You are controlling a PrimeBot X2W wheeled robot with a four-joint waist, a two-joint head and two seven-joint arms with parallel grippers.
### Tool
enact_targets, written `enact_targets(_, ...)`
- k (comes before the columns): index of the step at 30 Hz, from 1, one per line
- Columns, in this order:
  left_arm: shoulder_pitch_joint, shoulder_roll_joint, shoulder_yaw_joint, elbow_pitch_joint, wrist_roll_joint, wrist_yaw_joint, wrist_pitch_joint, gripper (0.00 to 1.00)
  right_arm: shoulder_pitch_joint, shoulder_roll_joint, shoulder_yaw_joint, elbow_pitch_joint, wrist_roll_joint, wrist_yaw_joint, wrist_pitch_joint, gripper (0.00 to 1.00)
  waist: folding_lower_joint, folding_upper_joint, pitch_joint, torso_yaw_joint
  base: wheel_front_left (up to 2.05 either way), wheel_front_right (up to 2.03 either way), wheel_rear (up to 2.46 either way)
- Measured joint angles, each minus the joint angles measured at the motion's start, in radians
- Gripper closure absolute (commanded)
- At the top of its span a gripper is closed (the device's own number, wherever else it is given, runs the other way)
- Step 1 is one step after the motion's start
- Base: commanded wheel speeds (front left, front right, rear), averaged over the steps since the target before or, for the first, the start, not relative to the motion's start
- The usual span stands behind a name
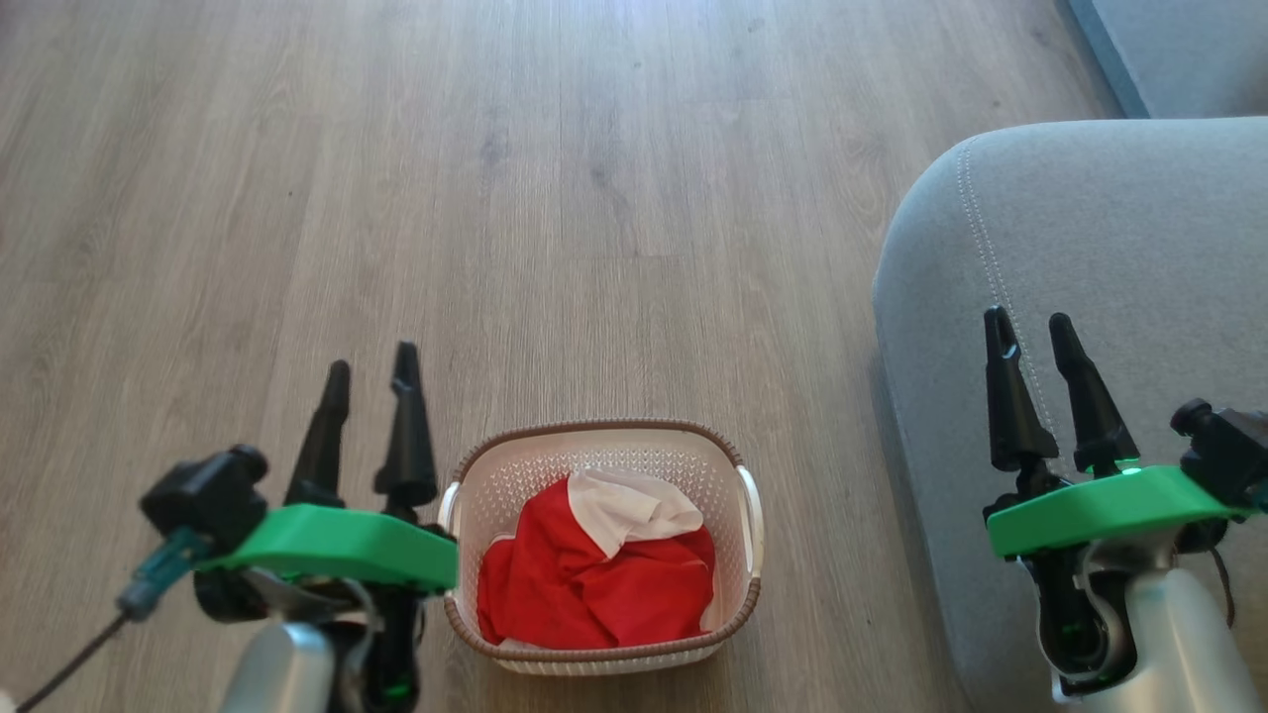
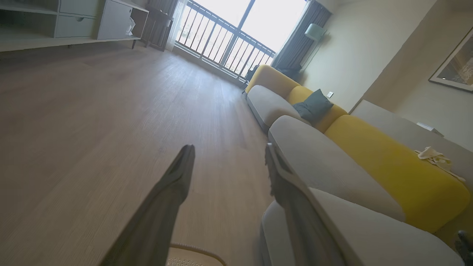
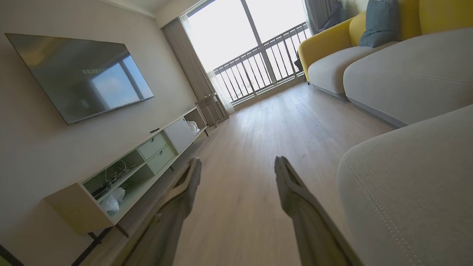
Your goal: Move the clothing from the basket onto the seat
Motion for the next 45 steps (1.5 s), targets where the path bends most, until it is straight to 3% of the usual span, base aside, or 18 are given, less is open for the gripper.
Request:
enact_targets(7, -0.003, 0.001, -0.086, -0.002, 0.118, 0.049, -0.021, 0.00, 0.000, -0.001, 0.012, -0.026, -0.097, 0.000, -0.018, 0.00, 0.0000, 0.0000, -0.001, -0.006, 0.00, 0.00, 0.00)
enact_targets(13, -0.006, 0.006, -0.137, 0.029, 0.219, 0.057, -0.036, 0.00, 0.000, -0.012, 0.043, -0.032, -0.190, 0.000, -0.034, 0.00, 0.0000, 0.0000, -0.001, -0.017, 0.00, 0.00, 0.00)
enact_targets(21, -0.025, 0.022, -0.175, 0.033, 0.355, 0.208, -0.061, 0.00, 0.000, -0.038, 0.097, -0.033, -0.264, 0.000, -0.064, 0.00, 0.0000, 0.0000, -0.002, -0.030, 0.00, 0.00, 0.00)
enact_targets(25, -0.036, 0.022, -0.168, 0.006, 0.354, 0.268, -0.071, 0.00, -0.002, -0.046, 0.107, -0.044, -0.311, 0.000, -0.075, 0.00, 0.0000, 0.0000, 0.000, -0.034, 0.00, 0.00, 0.00)
enact_targets(31, -0.037, 0.017, -0.154, 0.007, 0.373, 0.254, -0.091, 0.00, -0.019, -0.045, 0.105, -0.046, -0.359, 0.000, -0.091, 0.00, 0.0000, 0.0000, -0.002, -0.039, 0.00, 0.00, 0.00)
enact_targets(42, -0.008, 0.013, -0.139, 0.181, 0.268, 0.119, -0.122, 0.00, -0.019, -0.034, 0.076, 0.054, -0.482, 0.000, -0.123, 0.00, 0.0000, 0.0000, -0.015, -0.046, 0.00, 0.00, 0.00)
enact_targets(45, -0.006, 0.013, -0.146, 0.230, 0.291, 0.099, -0.123, 0.00, -0.019, -0.021, 0.083, 0.130, -0.434, 0.000, -0.128, 0.00, 0.0000, 0.0000, -0.020, -0.046, 0.00, 0.00, 0.00)
